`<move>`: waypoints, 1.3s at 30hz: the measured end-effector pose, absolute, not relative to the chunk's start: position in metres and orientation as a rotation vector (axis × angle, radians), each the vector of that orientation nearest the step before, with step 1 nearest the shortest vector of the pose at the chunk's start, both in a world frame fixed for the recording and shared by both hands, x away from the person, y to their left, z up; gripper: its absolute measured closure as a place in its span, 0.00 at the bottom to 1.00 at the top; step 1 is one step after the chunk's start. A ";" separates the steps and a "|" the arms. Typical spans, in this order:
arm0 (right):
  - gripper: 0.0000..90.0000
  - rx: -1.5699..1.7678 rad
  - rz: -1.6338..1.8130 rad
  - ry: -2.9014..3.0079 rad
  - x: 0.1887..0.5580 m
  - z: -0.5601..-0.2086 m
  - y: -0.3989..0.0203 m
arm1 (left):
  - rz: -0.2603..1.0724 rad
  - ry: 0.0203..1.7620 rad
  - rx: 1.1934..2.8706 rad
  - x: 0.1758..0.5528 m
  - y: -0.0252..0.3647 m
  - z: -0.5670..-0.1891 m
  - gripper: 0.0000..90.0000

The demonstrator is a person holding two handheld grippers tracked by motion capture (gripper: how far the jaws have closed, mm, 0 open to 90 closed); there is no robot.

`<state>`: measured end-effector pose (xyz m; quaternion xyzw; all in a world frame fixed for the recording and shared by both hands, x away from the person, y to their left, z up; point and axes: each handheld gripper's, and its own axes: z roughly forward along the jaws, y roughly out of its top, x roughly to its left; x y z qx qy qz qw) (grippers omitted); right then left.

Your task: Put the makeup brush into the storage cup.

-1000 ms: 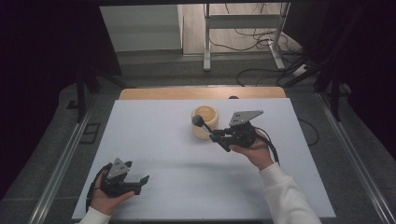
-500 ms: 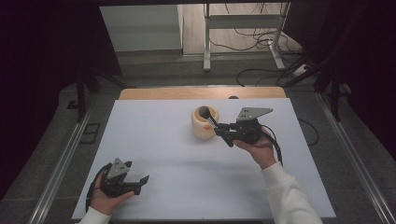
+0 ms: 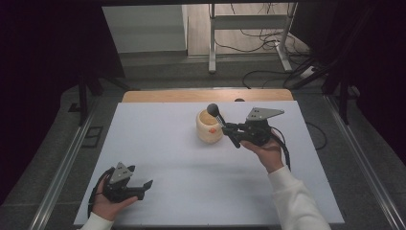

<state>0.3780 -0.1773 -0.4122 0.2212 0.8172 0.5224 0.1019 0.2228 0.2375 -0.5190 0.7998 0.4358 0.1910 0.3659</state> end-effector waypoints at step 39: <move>0.82 0.796 1.642 2.249 0.402 -0.410 -0.165 | 0.484 1.130 2.050 0.225 0.238 -0.520 0.16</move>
